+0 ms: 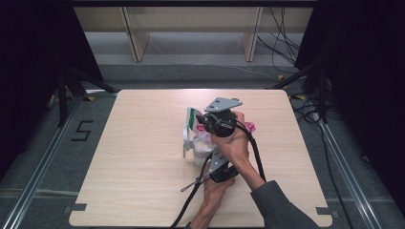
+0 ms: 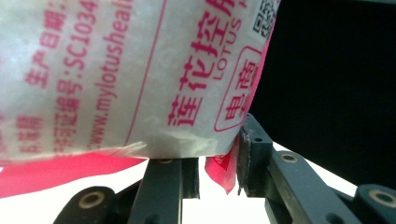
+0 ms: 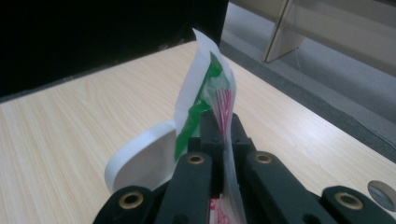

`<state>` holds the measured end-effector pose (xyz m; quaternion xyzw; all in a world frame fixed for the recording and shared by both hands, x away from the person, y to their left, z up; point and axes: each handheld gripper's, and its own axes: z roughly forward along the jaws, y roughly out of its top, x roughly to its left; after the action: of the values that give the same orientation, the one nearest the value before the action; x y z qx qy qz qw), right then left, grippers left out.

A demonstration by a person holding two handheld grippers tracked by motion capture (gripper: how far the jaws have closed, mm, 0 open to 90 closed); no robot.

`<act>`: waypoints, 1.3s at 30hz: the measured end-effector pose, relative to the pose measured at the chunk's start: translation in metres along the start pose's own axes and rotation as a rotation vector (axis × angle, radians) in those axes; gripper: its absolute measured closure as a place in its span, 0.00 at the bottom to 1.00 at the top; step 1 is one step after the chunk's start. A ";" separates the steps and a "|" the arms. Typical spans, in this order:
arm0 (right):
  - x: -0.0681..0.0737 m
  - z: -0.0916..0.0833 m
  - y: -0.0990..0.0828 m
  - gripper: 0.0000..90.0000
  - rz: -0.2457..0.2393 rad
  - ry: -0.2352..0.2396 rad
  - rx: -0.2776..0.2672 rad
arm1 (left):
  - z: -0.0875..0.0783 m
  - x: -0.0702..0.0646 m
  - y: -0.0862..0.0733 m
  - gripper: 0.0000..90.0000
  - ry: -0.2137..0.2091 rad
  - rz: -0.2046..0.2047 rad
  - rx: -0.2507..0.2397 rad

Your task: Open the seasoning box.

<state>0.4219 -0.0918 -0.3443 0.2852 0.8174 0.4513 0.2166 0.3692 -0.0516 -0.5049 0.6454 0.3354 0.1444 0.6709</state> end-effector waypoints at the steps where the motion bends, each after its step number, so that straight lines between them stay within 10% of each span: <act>1: 0.000 0.000 0.000 1.00 -0.012 -0.002 0.007 | -0.001 -0.001 0.001 0.81 0.019 0.000 0.007; 21: -0.004 0.001 0.001 1.00 0.007 0.002 -0.021 | 0.001 0.000 0.002 0.81 0.004 0.007 -0.007; 23: -0.002 0.001 0.001 1.00 0.001 0.005 -0.002 | 0.004 -0.003 0.000 0.81 -0.009 -0.039 -0.041; 31: -0.002 0.001 0.000 1.00 0.016 -0.005 -0.007 | 0.000 -0.001 0.002 0.81 0.014 0.009 0.011; 34: -0.002 -0.001 0.000 1.00 0.024 0.006 -0.001 | 0.005 -0.004 0.000 0.81 -0.017 -0.056 -0.057; 35: -0.001 0.002 -0.001 1.00 0.009 -0.001 0.001 | 0.002 0.000 0.000 0.81 -0.003 0.001 -0.008; 39: -0.003 -0.001 0.000 1.00 0.027 0.006 0.002 | 0.001 -0.001 0.001 0.81 0.005 0.007 0.007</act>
<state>0.4234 -0.0939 -0.3439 0.2951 0.8144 0.4543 0.2079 0.3693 -0.0526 -0.5040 0.6485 0.3352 0.1475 0.6674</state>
